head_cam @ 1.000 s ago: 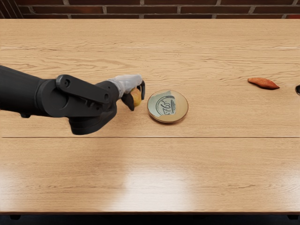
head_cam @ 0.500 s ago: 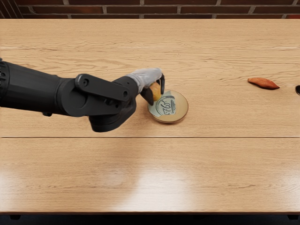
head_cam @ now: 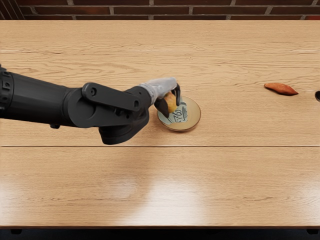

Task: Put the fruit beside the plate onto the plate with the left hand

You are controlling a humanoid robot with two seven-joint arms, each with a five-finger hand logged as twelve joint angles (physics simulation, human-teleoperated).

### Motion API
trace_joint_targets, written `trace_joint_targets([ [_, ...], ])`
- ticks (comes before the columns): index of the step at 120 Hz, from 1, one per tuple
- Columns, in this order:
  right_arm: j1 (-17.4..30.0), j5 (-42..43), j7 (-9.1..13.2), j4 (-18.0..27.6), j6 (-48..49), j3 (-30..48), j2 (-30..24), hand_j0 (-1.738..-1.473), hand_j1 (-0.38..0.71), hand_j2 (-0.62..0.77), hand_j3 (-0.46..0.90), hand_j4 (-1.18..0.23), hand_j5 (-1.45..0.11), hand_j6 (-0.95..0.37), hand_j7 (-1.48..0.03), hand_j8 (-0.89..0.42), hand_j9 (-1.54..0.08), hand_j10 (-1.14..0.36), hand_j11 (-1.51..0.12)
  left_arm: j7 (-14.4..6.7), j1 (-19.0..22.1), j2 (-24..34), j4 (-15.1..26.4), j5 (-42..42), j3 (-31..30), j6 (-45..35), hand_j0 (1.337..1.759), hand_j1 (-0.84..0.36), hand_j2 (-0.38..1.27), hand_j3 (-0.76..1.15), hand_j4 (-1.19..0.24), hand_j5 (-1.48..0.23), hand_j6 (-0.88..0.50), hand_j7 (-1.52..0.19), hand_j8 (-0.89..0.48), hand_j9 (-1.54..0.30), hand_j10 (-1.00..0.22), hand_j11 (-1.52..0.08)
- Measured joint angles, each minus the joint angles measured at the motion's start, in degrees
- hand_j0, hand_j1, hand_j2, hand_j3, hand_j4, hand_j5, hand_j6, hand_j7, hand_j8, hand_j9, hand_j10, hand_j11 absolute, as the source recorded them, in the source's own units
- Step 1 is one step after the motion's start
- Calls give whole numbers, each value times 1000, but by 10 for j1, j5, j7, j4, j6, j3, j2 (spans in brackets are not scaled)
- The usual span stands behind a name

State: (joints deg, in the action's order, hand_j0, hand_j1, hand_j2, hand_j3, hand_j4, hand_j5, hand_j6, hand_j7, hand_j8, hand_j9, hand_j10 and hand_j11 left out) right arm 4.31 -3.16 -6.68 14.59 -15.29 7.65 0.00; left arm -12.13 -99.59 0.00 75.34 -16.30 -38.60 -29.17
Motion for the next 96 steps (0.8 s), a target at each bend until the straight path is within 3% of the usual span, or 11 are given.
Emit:
trace_joint_targets([
  [15, 0, 0, 0, 0, 0, 0, 0, -1658, -307, -7, 0, -35, -45, -35, -45, -35, -45, -35, -45, 0, 4, 0, 0, -1, 3, 4, 1646, -325, 270, 0, -747, -1135, -316, -1084, -274, -1104, -504, -1114],
  [29, 0, 0, 0, 0, 0, 0, 0, -1658, -307, -7, 0, -35, -45, -35, -45, -35, -45, -35, -45, 0, 8, 0, -2, 0, 10, 4, 1651, -280, 223, 0, -767, -941, -374, -908, -337, -921, -543, -926],
  [43, 0, 0, 0, 0, 0, 0, 0, -1658, -307, -7, 0, -35, -45, -35, -45, -35, -45, -35, -45, 0, 12, 0, -10, 1, 13, 4, 1654, -196, 157, 0, -697, -736, -345, -720, -314, -725, -473, -728],
  [57, 0, 0, 0, 0, 0, 0, 0, -1658, -308, -7, 0, -35, -45, -35, -45, -35, -45, -35, -45, 1, 15, 0, -17, 1, 17, 4, 1656, -121, 116, 0, -529, -593, -329, -584, -306, -586, -403, -587],
  [96, 0, 0, 0, 0, 0, 0, 0, -1658, -308, -7, 0, -35, -45, -35, -45, -35, -45, -35, -45, 1, 14, 0, -19, 2, 31, 4, 1658, -10, 68, 0, -328, -407, -287, -405, -283, -405, -302, -406],
])
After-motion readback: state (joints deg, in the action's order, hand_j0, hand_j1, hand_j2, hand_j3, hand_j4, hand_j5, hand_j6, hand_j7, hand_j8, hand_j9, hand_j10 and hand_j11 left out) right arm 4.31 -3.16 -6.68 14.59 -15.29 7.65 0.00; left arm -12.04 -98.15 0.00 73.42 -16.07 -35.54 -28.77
